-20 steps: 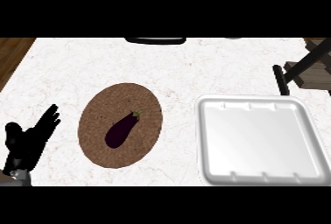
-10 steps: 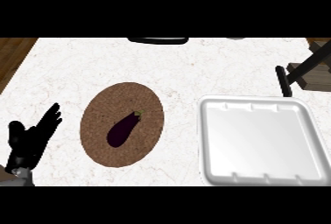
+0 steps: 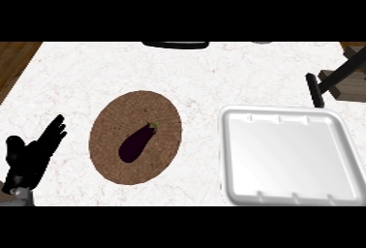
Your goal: Pick the lemon from the tray and place it in the tiered basket
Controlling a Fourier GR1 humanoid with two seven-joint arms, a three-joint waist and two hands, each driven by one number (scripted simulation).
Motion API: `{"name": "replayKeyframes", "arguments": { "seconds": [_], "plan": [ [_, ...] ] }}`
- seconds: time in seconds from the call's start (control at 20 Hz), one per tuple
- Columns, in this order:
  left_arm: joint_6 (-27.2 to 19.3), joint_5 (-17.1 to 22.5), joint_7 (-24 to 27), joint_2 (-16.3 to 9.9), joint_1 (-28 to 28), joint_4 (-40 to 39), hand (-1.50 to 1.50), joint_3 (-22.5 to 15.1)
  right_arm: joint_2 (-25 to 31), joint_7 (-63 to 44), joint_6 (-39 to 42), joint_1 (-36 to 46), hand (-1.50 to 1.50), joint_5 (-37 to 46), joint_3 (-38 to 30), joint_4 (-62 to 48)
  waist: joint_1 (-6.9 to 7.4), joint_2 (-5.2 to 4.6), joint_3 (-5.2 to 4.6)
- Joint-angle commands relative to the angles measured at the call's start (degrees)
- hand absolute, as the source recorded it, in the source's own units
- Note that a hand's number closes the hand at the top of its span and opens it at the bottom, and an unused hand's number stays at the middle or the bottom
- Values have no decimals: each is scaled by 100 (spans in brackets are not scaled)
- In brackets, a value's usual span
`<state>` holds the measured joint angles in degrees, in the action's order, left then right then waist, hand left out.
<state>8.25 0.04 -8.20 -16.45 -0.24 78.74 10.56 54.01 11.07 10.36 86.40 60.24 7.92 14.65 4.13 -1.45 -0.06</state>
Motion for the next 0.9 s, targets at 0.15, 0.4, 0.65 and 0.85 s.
{"name": "replayKeyframes", "arguments": {
  "seconds": [0.15, 0.4, 0.65, 0.85],
  "plan": [
    [155, 109, 25, -127, -190, -212, 0, 117, 17, -803, 549, 102, -150, 208, 23, -754, -36, -26, 4],
    [-172, -127, -82, 262, -74, -13, 0, -169, 372, -535, 620, 362, -150, -158, -399, -817, -23, -19, 18],
    [53, 16, 6, -39, -109, -188, 0, 73, 249, -908, -90, 537, -150, -717, -1031, -689, -54, 15, 16],
    [84, 37, 83, 8, -42, -136, 0, 47, 742, -1384, -34, 946, -150, -973, -1376, -773, 17, -5, 12]
  ]
}}
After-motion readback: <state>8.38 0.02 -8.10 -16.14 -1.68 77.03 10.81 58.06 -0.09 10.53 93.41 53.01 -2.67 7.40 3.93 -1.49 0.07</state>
